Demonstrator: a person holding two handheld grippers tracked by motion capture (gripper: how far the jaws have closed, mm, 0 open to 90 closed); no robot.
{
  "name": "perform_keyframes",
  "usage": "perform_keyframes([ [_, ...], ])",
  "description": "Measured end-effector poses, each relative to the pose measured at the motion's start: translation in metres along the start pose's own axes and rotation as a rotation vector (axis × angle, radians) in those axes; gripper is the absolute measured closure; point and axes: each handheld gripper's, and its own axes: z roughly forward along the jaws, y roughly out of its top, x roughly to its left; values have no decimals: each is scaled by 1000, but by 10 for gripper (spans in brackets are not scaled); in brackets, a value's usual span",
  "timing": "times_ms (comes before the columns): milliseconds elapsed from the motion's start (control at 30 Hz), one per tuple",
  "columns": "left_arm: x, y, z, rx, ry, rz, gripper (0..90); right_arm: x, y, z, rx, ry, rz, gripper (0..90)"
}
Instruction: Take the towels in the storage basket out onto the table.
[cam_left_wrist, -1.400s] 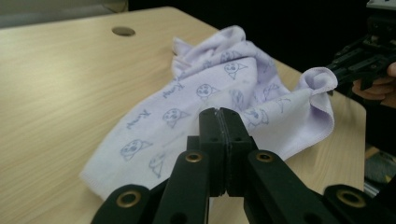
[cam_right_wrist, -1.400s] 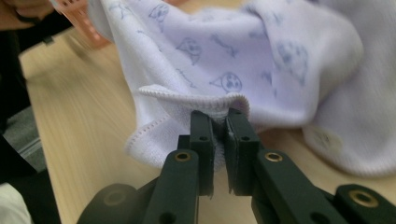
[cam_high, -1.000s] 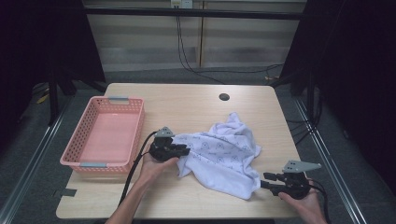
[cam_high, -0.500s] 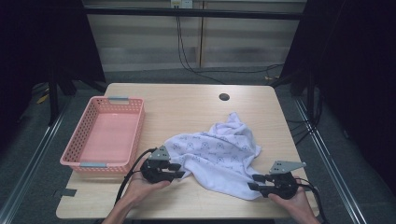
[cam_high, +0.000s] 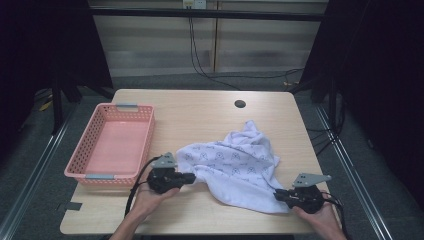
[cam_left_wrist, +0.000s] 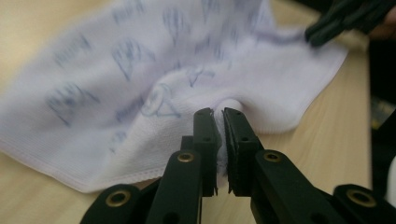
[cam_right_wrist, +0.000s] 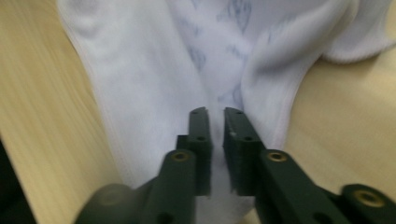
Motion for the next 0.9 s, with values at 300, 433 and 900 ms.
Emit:
perform_keyframes([
  [300,17,-5,-18,-21,62,-59,732,-1,3,-7,-53,53,17,782],
  [433,11,-5,-14,32,64,-22,690,7,-2,0,-22,101,14,686],
  [900,9,-31,-9,159,55,-35,747,12,-6,12,74,71,-45,436],
])
